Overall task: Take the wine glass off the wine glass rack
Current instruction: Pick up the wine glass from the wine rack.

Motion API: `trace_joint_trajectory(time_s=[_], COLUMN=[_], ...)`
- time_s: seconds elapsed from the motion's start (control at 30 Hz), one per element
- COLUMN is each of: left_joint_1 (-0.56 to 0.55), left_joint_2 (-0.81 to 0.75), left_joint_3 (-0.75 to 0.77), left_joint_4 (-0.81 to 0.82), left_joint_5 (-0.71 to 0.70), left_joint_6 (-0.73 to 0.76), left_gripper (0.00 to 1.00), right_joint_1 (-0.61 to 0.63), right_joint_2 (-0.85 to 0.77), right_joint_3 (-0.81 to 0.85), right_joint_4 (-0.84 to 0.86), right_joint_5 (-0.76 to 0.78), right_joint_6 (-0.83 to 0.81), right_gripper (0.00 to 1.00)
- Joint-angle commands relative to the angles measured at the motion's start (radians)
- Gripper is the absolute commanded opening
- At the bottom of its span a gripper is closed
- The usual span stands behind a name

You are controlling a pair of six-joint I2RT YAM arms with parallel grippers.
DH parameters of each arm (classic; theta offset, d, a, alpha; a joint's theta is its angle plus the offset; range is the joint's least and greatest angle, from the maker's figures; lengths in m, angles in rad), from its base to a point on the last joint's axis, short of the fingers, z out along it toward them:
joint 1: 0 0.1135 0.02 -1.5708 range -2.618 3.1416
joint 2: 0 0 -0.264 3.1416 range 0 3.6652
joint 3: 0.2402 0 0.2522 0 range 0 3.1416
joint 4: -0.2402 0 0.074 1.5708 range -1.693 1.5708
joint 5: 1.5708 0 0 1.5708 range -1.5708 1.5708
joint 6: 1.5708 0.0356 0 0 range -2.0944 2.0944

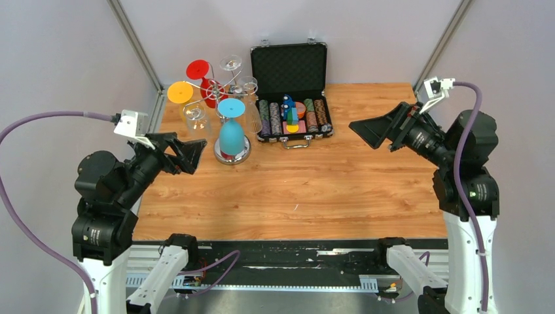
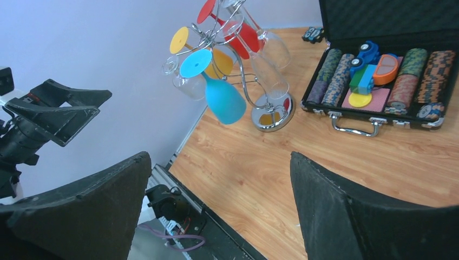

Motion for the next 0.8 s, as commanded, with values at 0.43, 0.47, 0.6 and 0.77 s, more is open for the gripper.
trace_joint_trajectory(time_s=[0.43, 0.47, 0.6, 0.77], left_joint_1=[0.003, 0.003, 0.003, 0.003], left_joint_2=[-0.063, -0.064, -0.079, -0.111], left_joint_3=[-0.127, -0.134, -0.155, -0.190], left_joint_4=[0.036, 0.036, 0.036, 0.040], left_joint_5=[-0.074, -0.077, -0.081, -0.095], left_joint_6=[-0.021, -0.020, -0.021, -0.027], left_gripper=[1.00, 1.00, 1.00, 1.00], right_joint_1=[0.421, 0.433, 0.481, 0.530], right_joint_2=[0.271, 0.288, 0.363, 0.445], right_joint_3=[0.031, 0.028, 0.043, 0.060], right_joint_4=[0.192, 0.213, 0.269, 0.348], right_joint_5=[0.239, 0.245, 0.266, 0.289], right_joint_6=[0.086, 0.097, 0.151, 0.241], right_gripper=[0.90, 0.89, 0.87, 0.81])
